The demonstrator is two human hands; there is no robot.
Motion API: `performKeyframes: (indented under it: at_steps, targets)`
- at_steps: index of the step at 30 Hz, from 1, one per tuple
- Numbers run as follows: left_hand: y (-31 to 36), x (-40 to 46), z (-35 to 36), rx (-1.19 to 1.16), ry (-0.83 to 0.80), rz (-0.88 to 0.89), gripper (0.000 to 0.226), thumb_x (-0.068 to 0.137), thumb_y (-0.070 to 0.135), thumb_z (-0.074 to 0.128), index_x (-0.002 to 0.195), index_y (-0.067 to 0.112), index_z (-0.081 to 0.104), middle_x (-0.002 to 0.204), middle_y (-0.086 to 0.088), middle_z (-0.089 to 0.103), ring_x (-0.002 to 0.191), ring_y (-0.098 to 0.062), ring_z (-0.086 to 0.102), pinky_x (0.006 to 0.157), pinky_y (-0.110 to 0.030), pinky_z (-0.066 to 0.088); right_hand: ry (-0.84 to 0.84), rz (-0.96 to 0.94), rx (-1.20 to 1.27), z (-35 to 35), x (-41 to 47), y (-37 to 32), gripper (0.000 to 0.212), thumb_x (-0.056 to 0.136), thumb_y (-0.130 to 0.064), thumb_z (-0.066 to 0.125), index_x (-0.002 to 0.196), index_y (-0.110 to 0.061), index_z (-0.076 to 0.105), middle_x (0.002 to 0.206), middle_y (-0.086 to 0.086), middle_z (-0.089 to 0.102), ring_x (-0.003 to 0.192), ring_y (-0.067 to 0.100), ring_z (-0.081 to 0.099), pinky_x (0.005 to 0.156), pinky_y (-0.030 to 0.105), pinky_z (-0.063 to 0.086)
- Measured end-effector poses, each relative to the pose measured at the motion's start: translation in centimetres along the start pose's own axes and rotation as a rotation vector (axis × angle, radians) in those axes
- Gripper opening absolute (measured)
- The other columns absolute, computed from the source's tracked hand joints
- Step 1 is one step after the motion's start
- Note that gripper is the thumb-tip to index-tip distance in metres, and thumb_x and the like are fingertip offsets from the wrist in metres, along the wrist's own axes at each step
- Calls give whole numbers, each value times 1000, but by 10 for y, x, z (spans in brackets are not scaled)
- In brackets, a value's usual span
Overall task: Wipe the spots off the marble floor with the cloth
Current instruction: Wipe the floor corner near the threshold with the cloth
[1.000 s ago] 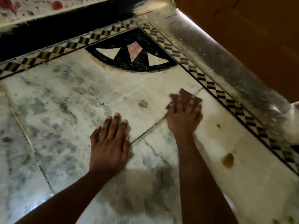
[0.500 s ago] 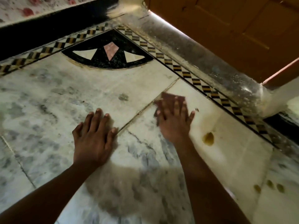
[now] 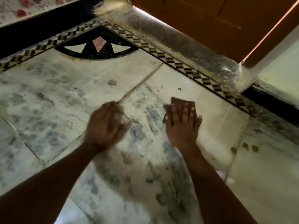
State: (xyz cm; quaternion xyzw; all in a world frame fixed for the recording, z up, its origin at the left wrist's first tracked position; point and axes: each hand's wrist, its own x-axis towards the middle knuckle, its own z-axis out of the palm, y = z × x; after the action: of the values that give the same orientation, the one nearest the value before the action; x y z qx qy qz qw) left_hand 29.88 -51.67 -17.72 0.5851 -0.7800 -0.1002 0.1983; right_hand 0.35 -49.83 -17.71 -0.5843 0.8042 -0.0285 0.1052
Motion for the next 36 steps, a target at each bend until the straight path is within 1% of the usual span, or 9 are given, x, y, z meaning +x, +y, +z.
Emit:
performKeyframes:
  at_steps: [3,7,10,13,15,19,23,31,36]
  targets:
    - [76,-4,26,-53,-88,50,71,104,57,40,161,14,46,170,-10,43,156,-32,43,122,-54,41,68,65,-10,-2,-25,52,64,106,-59,25,167,-41,18,178,7,10,165,29,2,127,61,-9]
    - [151,-26,65,-6,-142,104,66,106,55,36,165,25,40,177,-1,29,163,-26,31,127,-51,31,-46,403,121,-17,30,64,66,107,-60,19,168,-38,4,177,9,-14,162,33,-19,127,64,-14]
    - [154,-28,79,94,-133,103,63,105,52,41,164,31,39,178,1,26,163,-24,29,125,-49,28,-56,156,42,-10,46,65,62,107,-59,21,167,-42,12,179,10,-4,163,38,-11,128,65,-9]
    - [156,-26,78,125,-118,97,62,105,52,41,163,30,42,178,0,28,163,-24,32,121,-48,31,14,-267,-42,-12,4,101,61,102,-60,30,161,-47,31,176,8,21,162,39,18,126,66,21]
    - [155,-26,78,120,-120,108,61,106,52,40,163,30,41,178,1,27,163,-22,30,121,-49,32,-84,-365,-60,-19,-27,130,62,100,-65,24,162,-53,22,178,0,12,165,30,11,127,59,20]
    - [157,-27,74,136,-131,81,63,106,53,39,166,33,37,179,3,24,164,-21,28,121,-49,31,-149,-161,-105,-29,-46,169,66,94,-73,11,159,-63,1,178,-9,-9,165,21,-6,129,57,13]
    - [157,-26,79,149,-135,78,64,105,52,40,166,35,34,179,5,23,165,-20,26,122,-48,30,22,154,77,-18,1,143,62,98,-70,21,159,-62,14,179,-4,3,165,30,-3,129,60,4]
    - [162,-26,71,134,-151,59,64,105,53,37,166,34,36,179,6,22,165,-20,25,122,-48,28,-62,-59,12,-13,-75,160,62,99,-72,21,158,-65,5,178,-10,-7,164,19,-13,130,57,2]
    - [161,-27,74,131,-131,68,64,104,53,39,165,33,39,178,5,26,164,-21,28,120,-47,28,60,373,119,-25,-19,190,66,97,-71,15,161,-58,18,179,2,1,164,34,-3,129,64,-2]
